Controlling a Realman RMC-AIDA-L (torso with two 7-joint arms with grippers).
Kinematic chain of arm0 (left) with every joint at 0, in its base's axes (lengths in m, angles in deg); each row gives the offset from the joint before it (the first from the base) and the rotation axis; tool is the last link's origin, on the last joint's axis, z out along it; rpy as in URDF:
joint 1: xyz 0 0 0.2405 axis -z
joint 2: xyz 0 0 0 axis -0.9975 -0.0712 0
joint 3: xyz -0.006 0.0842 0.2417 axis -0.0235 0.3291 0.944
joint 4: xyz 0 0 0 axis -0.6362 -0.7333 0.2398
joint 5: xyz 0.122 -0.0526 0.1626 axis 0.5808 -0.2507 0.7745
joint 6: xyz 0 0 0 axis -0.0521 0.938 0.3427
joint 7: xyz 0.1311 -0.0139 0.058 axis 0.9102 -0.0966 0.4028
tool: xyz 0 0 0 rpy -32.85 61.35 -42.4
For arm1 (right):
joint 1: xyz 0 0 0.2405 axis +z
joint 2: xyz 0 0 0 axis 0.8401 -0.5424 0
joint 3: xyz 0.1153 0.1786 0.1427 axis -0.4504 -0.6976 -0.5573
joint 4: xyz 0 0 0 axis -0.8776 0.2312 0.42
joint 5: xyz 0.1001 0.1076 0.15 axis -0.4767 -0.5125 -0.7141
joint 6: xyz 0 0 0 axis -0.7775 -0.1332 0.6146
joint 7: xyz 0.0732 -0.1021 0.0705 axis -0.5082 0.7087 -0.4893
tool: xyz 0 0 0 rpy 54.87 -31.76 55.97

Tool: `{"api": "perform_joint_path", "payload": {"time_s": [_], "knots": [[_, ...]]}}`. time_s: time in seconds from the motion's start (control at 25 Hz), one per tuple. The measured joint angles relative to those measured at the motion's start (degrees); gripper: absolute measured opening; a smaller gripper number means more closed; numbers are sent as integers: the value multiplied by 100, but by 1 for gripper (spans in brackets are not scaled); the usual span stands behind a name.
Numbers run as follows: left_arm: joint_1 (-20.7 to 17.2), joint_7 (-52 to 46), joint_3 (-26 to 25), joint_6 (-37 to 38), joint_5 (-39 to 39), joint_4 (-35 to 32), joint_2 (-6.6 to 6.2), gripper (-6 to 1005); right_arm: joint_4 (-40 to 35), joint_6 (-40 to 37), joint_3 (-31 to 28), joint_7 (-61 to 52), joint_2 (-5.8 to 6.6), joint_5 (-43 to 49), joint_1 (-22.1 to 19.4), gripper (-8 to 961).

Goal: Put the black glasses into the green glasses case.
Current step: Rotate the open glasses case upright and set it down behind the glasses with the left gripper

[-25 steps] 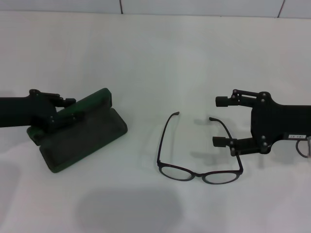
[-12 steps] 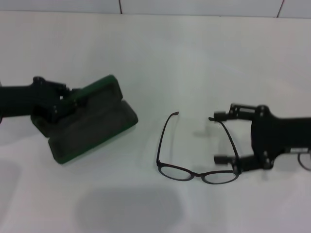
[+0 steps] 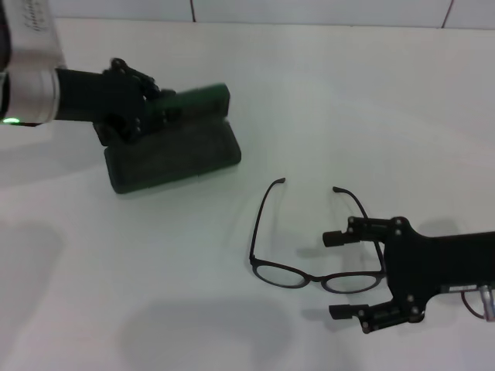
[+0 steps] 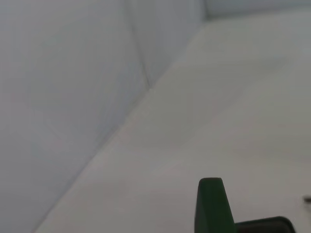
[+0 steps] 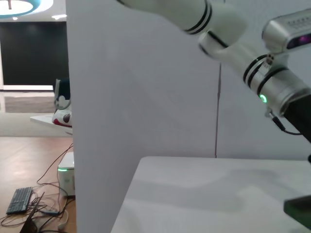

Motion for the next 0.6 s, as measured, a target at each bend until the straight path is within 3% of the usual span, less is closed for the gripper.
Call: {"api": "perform_joint_path", "payload": {"time_s": [0.28, 0.6], "knots": [[370, 77, 1, 97, 1020, -185, -36, 255, -8, -30, -240, 124, 36, -36, -256, 848], [479, 312, 8, -164, 601, -809, 18, 275, -21, -83, -290, 153, 67, -27, -227, 839]]}}
